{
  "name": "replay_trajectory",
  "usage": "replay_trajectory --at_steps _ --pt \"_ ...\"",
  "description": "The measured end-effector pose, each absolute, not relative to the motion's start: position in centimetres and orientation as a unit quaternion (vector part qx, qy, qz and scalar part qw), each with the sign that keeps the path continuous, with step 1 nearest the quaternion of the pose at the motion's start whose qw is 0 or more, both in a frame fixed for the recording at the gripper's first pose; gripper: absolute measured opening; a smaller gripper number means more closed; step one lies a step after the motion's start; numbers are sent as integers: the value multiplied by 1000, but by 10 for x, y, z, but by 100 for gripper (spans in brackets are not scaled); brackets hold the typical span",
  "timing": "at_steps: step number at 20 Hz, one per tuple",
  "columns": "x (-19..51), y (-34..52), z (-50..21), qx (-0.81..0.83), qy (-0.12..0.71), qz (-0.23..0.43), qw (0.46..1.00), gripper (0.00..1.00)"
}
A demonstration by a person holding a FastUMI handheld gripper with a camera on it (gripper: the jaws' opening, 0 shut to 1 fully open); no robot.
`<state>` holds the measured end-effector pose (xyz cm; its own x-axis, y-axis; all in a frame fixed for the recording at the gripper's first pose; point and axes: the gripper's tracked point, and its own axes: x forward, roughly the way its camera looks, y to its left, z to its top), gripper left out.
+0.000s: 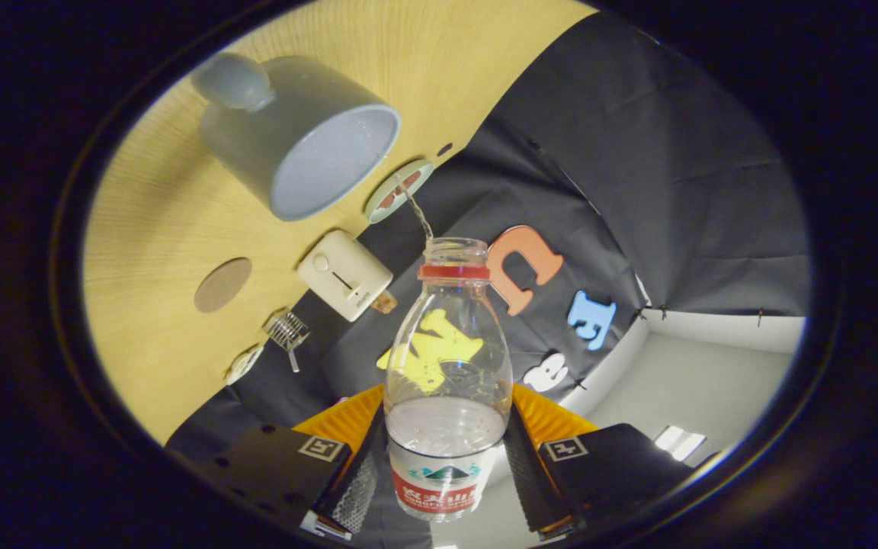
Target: Take the bottle from table, then pour the juice into the cup, finally place the bottle on the coaster
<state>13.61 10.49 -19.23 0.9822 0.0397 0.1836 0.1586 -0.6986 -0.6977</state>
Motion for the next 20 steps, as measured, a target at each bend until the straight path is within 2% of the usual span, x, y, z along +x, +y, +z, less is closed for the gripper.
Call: replay_trajectory --at_steps 4,8,12,16,20 --pt "133 107 -194 -921 -58 -75 377 80" --pt "130 96 -189 -913 -45 -82 396 78" --pt "129 85 -185 -884 -36 -79 459 77" --pt "130 81 -189 -827 -25 -75 556 77" --pt "126 80 -189 -803 -43 -82 589 78"
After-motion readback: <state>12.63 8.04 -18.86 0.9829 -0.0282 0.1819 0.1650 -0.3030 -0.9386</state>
